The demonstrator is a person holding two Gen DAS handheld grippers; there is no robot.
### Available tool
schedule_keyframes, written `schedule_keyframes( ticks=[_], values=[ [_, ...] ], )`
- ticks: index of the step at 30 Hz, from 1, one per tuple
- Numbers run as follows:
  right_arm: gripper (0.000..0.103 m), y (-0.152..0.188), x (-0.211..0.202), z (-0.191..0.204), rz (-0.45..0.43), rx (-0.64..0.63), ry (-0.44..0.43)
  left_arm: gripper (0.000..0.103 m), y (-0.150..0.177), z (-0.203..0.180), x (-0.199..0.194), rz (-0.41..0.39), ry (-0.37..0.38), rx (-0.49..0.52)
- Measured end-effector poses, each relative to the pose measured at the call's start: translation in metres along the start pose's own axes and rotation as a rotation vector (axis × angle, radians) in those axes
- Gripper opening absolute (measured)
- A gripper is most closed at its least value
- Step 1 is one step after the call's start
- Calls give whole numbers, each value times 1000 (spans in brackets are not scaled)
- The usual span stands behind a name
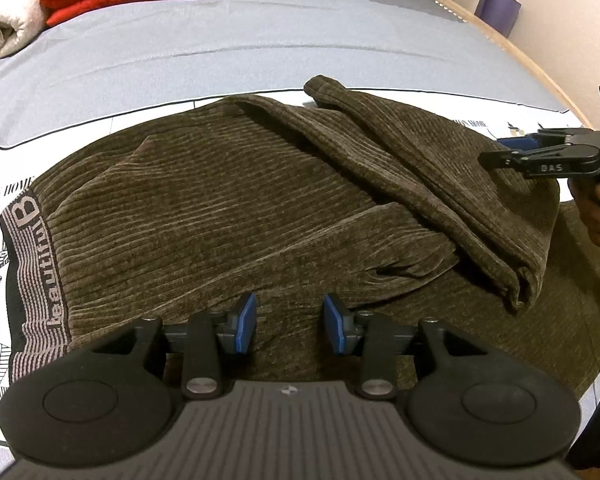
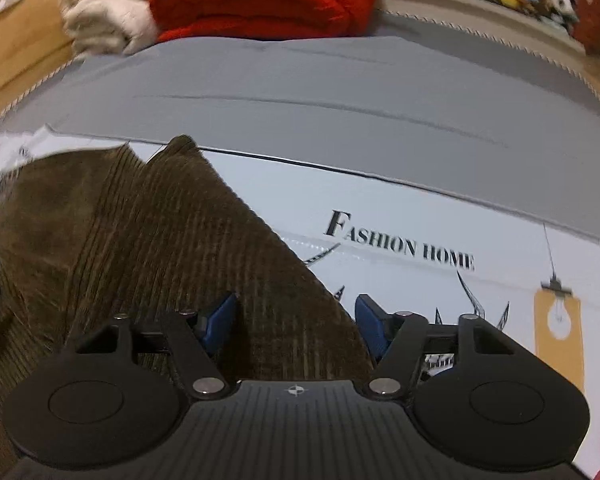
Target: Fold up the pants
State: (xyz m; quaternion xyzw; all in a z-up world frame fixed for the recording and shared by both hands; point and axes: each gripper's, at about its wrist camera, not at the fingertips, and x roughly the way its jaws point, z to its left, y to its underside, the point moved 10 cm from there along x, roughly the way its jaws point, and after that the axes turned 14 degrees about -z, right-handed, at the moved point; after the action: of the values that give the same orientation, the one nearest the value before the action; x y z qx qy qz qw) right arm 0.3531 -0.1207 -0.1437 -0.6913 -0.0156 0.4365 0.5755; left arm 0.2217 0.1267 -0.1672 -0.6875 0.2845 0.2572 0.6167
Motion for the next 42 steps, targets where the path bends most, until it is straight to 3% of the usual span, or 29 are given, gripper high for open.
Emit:
schedule_keyframes(
  ticks=[2,5,11,13,15,16,17,19,22,24,25,26,27,28,29,33,35,37,38,39,40,42],
  values=[
    [24,-4,-1,2,-15,-25,2,42,-1,1,0,-2,1,-4],
    [0,-19,-9,-3,-73,-15,22,42,-1,1,0,-2,1,-2],
    [0,-69,-46,-35,-281,181,23,42,-3,-1,0,-6,3,0],
    [0,-75,-53,-48,-302,229,39,42,-2,-1,0,-6,2,4],
    [6,-66,-47,-49,-259,207,58,42,-2,-1,1,-4,2,8],
    [29,-59,-41,-46,-222,199,54,43,-1,-2,1,-3,1,10],
    [62,-49,-34,-42,-177,193,41,43,-1,-2,1,-3,1,11],
    [76,-31,-21,-33,-123,147,19,44,-1,-2,2,-3,1,12],
    [76,-5,-1,-23,-11,91,31,44,-1,-3,2,-3,2,13],
    [72,7,4,-14,23,101,-17,44,-1,-2,2,-2,3,12],
    [66,7,5,-10,15,81,-31,44,-1,-2,2,-3,3,12],
    [47,6,4,-6,4,54,-38,44,-1,-2,2,-3,3,10],
    [37,4,1,-3,-4,34,-43,44,-1,-2,3,-3,4,10],
    [19,-1,-1,-3,-14,20,-41,44,-1,-2,3,-3,5,10],
    [10,-8,-5,-4,-34,15,-39,44,-1,-2,3,-4,5,12],
    [5,-58,-33,-33,-265,265,-91,44,-3,-3,3,-8,9,11],
    [0,-85,-65,-75,-475,460,-4,44,-4,-3,3,-11,9,10],
    [0,-87,-101,-138,-656,712,205,44,-4,-4,3,-13,11,7],
    [0,-75,-111,-164,-668,801,322,44,-4,-4,4,-14,11,10],
    [0,-55,-113,-186,-616,874,448,44,-3,-5,4,-13,12,14],
    [2,-39,-107,-197,-545,908,497,44,-3,-6,5,-12,12,20],
    [3,-17,-82,-198,-414,932,410,44,-2,-6,6,-10,12,26]
  ],
)
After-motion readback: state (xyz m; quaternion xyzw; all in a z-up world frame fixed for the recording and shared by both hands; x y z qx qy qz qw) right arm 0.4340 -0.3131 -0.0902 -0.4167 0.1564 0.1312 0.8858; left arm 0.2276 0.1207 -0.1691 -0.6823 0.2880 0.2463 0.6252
